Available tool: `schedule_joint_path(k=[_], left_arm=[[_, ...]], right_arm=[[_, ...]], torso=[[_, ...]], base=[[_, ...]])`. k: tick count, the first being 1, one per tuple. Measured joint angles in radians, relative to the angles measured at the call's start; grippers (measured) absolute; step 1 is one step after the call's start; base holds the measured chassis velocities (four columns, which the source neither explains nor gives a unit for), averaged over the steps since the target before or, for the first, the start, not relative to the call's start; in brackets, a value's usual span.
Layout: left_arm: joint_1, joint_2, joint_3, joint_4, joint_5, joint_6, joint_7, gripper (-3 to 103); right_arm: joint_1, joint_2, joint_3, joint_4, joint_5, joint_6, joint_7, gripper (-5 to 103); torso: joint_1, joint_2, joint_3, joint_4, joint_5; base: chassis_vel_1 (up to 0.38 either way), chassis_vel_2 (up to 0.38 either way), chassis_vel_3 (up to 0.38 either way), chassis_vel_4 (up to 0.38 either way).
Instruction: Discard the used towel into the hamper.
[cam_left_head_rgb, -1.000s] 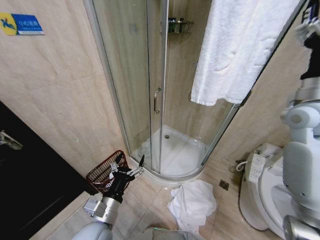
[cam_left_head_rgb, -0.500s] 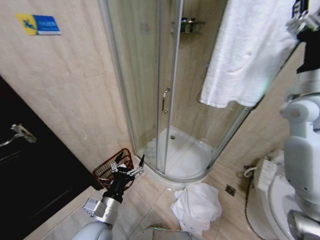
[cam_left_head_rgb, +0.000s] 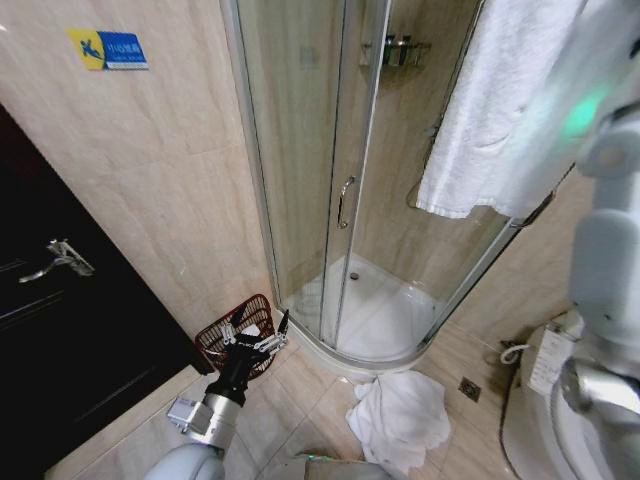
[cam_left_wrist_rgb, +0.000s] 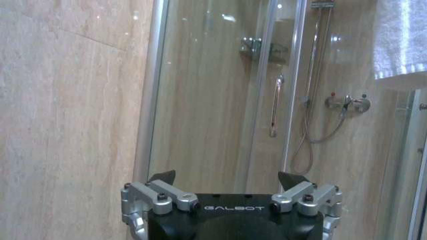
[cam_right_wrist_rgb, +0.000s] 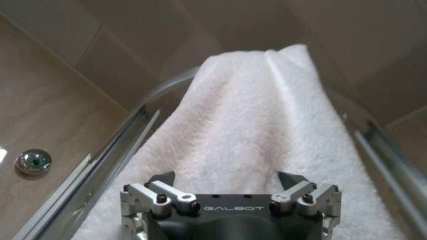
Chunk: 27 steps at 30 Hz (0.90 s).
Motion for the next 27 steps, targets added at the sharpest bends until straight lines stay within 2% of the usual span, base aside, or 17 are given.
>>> schedule_joint_path(k=[3,5,7,9,13,15,19,27], left_arm=[[0.0,0.0,0.0,0.0,0.0,0.0,0.0,100],[0.0,0.0,0.0,0.0,0.0,0.0,0.0,100],[0.0,0.0,0.0,0.0,0.0,0.0,0.0,100],[0.0,0.0,0.0,0.0,0.0,0.0,0.0,100],[0.0,0.0,0.0,0.0,0.0,0.0,0.0,100],[0.0,0.0,0.0,0.0,0.0,0.0,0.0,100],[0.0,0.0,0.0,0.0,0.0,0.0,0.0,100],[0.0,0.0,0.0,0.0,0.0,0.0,0.0,100]], right_arm=[[0.024,0.029,-0.022,-0.012,-0.025,-0.015,0.016,100],[0.06,0.088,-0.05,-0.053,-0.112,-0.029,0.036,100],[0.069,0.104,-0.063,-0.064,-0.132,-0.034,0.042,100],[0.08,0.126,-0.083,-0.073,-0.146,-0.047,0.051,90],[0.096,0.151,-0.109,-0.069,-0.141,-0.065,0.063,84],[0.103,0.157,-0.121,-0.067,-0.129,-0.069,0.066,89],[0.119,0.178,-0.15,-0.059,-0.1,-0.07,0.076,90],[0.151,0.195,-0.17,-0.075,-0.114,-0.08,0.082,90]], torso=[[0.0,0.0,0.0,0.0001,-0.0005],[0.0,0.0,0.0,0.0002,-0.0006],[0.0,0.0,0.0,0.0003,-0.0002],[0.0,0.0,0.0,0.0002,-0.0002],[0.0,0.0,0.0,0.0,-0.0002],[0.0,0.0,0.0,0.0,-0.0002],[0.0,0.0,0.0,0.0,-0.0002],[0.0,0.0,0.0,0.0001,-0.0004]], base=[[0.0,0.0,0.0,0.0],[0.0,0.0,0.0,0.0],[0.0,0.0,0.0,0.0],[0.0,0.0,0.0,0.0],[0.0,0.0,0.0,0.0],[0.0,0.0,0.0,0.0],[0.0,0.0,0.0,0.0],[0.0,0.0,0.0,0.0]])
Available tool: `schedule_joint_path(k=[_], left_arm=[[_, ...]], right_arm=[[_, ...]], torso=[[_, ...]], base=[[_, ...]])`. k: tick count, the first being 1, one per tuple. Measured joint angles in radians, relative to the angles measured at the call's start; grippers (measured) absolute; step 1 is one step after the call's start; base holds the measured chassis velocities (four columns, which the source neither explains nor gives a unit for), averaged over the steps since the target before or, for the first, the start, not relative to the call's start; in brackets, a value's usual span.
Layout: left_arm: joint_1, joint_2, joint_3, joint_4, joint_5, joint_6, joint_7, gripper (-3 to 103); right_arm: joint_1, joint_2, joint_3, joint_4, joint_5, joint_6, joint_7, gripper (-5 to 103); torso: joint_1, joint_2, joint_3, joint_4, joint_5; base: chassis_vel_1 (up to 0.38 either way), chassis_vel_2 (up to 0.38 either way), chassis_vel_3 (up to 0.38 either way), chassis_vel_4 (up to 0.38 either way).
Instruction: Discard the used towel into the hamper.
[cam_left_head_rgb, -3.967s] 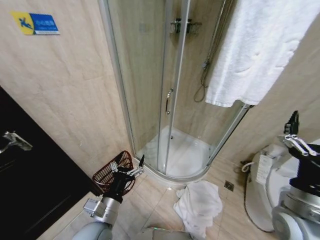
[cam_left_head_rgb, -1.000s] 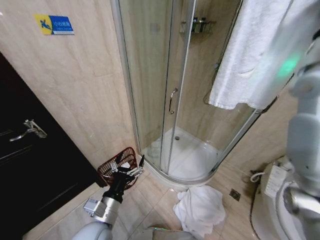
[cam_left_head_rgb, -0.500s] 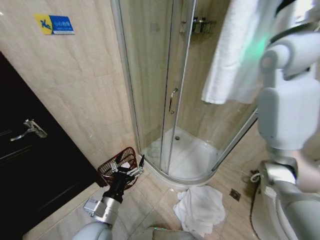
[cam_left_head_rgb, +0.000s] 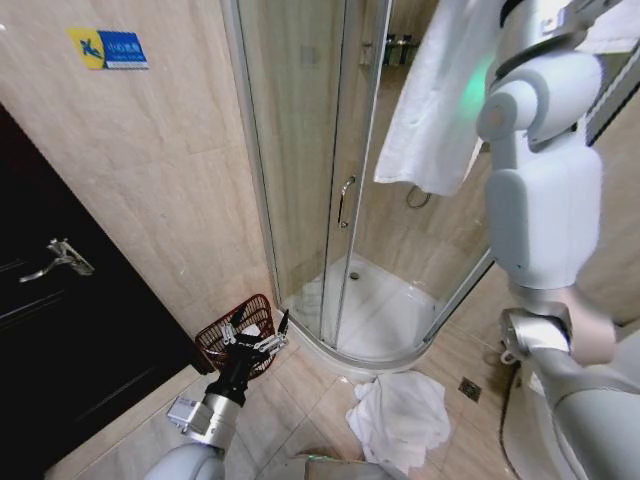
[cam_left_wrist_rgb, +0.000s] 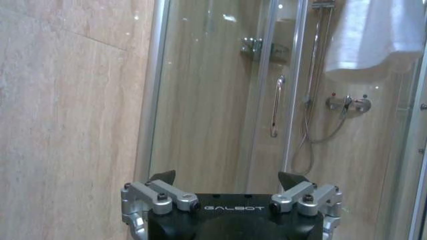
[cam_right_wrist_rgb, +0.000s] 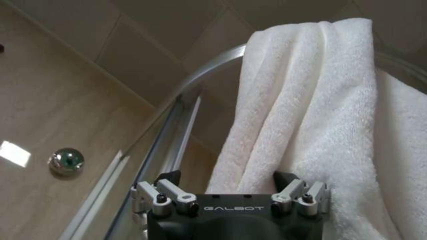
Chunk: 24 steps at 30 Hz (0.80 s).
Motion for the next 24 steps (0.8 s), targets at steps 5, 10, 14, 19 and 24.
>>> schedule_joint_path(k=[5,10,14,19,24], left_arm=[[0.0,0.0,0.0,0.0,0.0,0.0,0.0,100],[0.0,0.0,0.0,0.0,0.0,0.0,0.0,100],[0.0,0.0,0.0,0.0,0.0,0.0,0.0,100],[0.0,0.0,0.0,0.0,0.0,0.0,0.0,100],[0.0,0.0,0.0,0.0,0.0,0.0,0.0,100]], right_arm=[[-0.005,-0.027,0.036,-0.015,-0.054,-0.004,-0.003,90],[-0.037,-0.073,0.086,-0.003,-0.091,-0.006,-0.016,90],[-0.06,-0.121,0.123,0.006,-0.103,-0.007,-0.029,86],[-0.052,-0.192,0.17,-0.018,-0.104,-0.011,-0.072,69],[-0.049,-0.216,0.195,-0.033,-0.068,-0.014,-0.092,48]], torso=[[0.0,0.0,0.0,0.0001,0.0003],[0.0,0.0,0.0,-0.0001,0.0006],[0.0,0.0,0.0,-0.0003,0.0007],[0.0,0.0,0.0,-0.0001,0.0002],[0.0,0.0,0.0,-0.0001,0.0003]], base=[[0.0,0.0,0.0,0.0],[0.0,0.0,0.0,0.0],[0.0,0.0,0.0,0.0],[0.0,0.0,0.0,0.0],[0.0,0.0,0.0,0.0]])
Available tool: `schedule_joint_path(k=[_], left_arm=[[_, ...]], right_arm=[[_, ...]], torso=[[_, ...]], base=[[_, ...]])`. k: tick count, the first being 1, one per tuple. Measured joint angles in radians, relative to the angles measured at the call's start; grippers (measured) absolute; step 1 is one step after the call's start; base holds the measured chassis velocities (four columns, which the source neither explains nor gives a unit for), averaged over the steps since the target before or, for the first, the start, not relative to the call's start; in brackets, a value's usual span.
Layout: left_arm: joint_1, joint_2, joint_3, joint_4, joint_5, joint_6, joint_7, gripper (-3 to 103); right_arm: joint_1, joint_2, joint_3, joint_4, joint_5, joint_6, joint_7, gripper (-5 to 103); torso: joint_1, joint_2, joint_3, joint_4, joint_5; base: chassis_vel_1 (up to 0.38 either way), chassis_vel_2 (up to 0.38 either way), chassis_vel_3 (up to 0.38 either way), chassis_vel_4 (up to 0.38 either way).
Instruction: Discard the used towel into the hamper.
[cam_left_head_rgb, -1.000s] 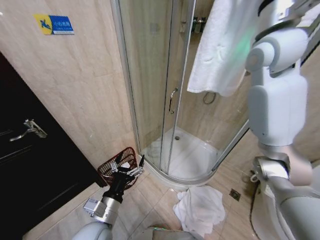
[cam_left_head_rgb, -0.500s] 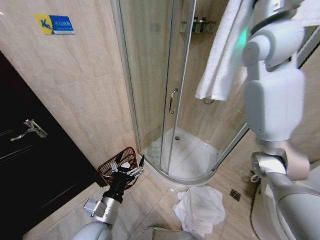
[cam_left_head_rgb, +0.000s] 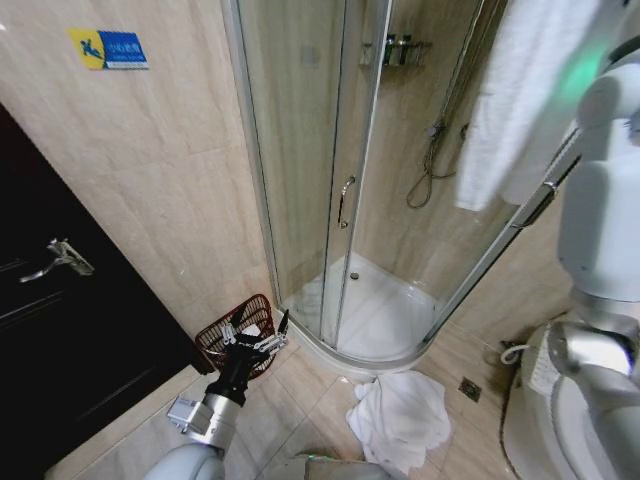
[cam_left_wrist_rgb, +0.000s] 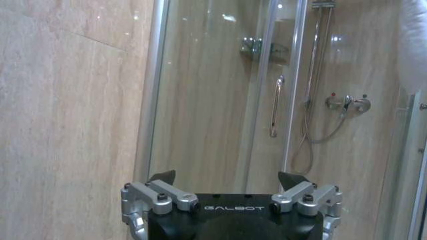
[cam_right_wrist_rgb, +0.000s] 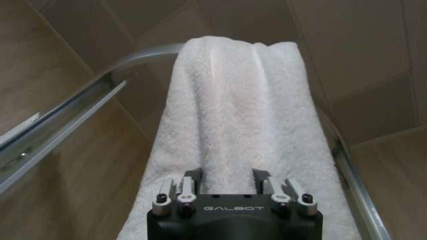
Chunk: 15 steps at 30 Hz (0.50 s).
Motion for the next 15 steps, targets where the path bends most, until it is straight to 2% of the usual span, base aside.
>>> schedule_joint_path(k=[2,5,6,8,9,10,11,12,13,15], left_arm=[[0.0,0.0,0.0,0.0,0.0,0.0,0.0,100],[0.0,0.0,0.0,0.0,0.0,0.0,0.0,100],[0.0,0.0,0.0,0.0,0.0,0.0,0.0,100],[0.0,0.0,0.0,0.0,0.0,0.0,0.0,100],[0.0,0.0,0.0,0.0,0.0,0.0,0.0,100],[0.0,0.0,0.0,0.0,0.0,0.0,0.0,100],[0.0,0.0,0.0,0.0,0.0,0.0,0.0,100],[0.0,0.0,0.0,0.0,0.0,0.0,0.0,100],[0.0,0.0,0.0,0.0,0.0,0.0,0.0,100],[0.0,0.0,0.0,0.0,0.0,0.0,0.0,100]], right_arm=[[-0.002,-0.002,0.002,0.001,0.003,0.0,-0.001,48],[-0.016,-0.017,0.006,0.018,0.022,0.002,-0.003,32],[-0.016,-0.017,0.006,0.018,0.022,0.002,-0.003,32],[-0.022,-0.025,0.01,0.027,0.034,0.008,-0.004,21],[-0.022,-0.025,0.01,0.027,0.034,0.008,-0.004,21],[-0.025,-0.029,0.011,0.03,0.041,0.016,-0.003,16],[-0.027,-0.032,0.012,0.032,0.045,0.018,-0.003,16],[-0.031,-0.036,0.013,0.036,0.053,0.022,-0.003,10],[-0.031,-0.036,0.013,0.036,0.053,0.022,-0.003,10],[-0.041,-0.044,0.013,0.051,0.077,0.026,-0.001,4]], torso=[[0.0,0.0,0.0,0.0,0.0],[0.0,0.0,0.0,0.0001,0.0],[0.0,0.0,0.0,0.0001,0.0],[0.0,0.0,0.0,0.0001,-0.0001],[0.0,0.0,0.0,0.0001,-0.0001],[0.0,0.0,0.0,0.0001,-0.0001],[0.0,0.0,0.0,0.0001,-0.0001],[0.0,0.0,0.0,0.0001,-0.0001],[0.0,0.0,0.0,0.0001,-0.0001],[0.0,0.0,0.0,0.0,-0.0001]], base=[[0.0,0.0,0.0,0.0],[0.0,0.0,0.0,0.0],[0.0,0.0,0.0,0.0],[0.0,0.0,0.0,0.0],[0.0,0.0,0.0,0.0],[0.0,0.0,0.0,0.0],[0.0,0.0,0.0,0.0],[0.0,0.0,0.0,0.0],[0.0,0.0,0.0,0.0],[0.0,0.0,0.0,0.0]])
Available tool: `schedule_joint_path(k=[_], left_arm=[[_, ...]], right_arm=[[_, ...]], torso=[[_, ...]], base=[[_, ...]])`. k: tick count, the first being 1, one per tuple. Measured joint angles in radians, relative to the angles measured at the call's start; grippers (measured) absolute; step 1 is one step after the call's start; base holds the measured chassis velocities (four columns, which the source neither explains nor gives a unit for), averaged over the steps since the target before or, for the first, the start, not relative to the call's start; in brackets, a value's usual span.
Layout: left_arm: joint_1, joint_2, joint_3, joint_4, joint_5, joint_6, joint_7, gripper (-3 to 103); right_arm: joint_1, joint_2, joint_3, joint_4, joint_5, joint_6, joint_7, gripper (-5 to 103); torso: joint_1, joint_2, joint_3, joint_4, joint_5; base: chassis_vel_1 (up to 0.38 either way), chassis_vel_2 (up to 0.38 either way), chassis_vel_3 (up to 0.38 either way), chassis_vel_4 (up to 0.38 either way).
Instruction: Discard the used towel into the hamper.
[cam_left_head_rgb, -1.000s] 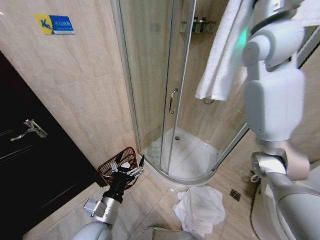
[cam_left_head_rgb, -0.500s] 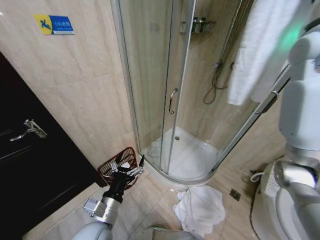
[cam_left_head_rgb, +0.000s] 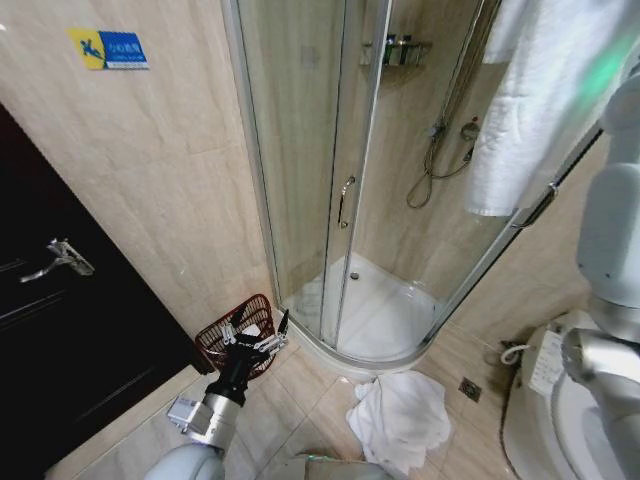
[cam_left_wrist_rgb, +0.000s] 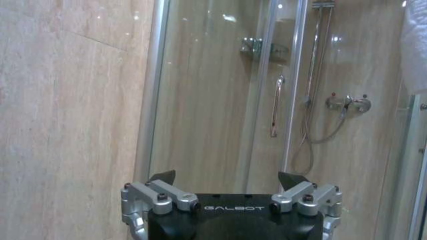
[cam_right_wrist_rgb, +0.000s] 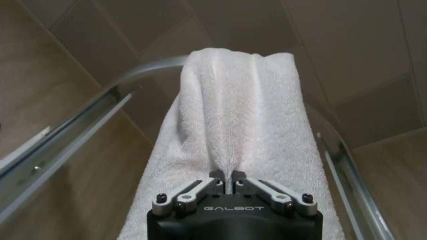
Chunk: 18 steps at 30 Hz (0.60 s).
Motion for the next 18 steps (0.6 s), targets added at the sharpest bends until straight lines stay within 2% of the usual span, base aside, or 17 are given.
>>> schedule_joint_path(k=[6,8,10,18], left_arm=[[0.0,0.0,0.0,0.0,0.0,0.0,0.0,100],[0.0,0.0,0.0,0.0,0.0,0.0,0.0,100],[0.0,0.0,0.0,0.0,0.0,0.0,0.0,100],[0.0,0.0,0.0,0.0,0.0,0.0,0.0,100]], right_arm=[[-0.015,-0.017,0.005,0.025,0.031,0.015,0.0,4],[-0.023,-0.026,0.011,0.031,0.04,0.036,-0.008,4],[-0.05,-0.047,0.03,0.038,0.027,0.107,-0.03,4],[-0.189,-0.115,0.121,0.146,0.052,0.189,-0.063,4]], torso=[[0.0,0.0,0.0,0.0001,0.0],[0.0,0.0,0.0,0.0,0.0],[0.0,0.0,0.0,0.0001,0.0],[0.0,0.0,0.0,0.0,-0.0003]], base=[[0.0,0.0,0.0,0.0],[0.0,0.0,0.0,0.0],[0.0,0.0,0.0,0.0],[0.0,0.0,0.0,0.0]])
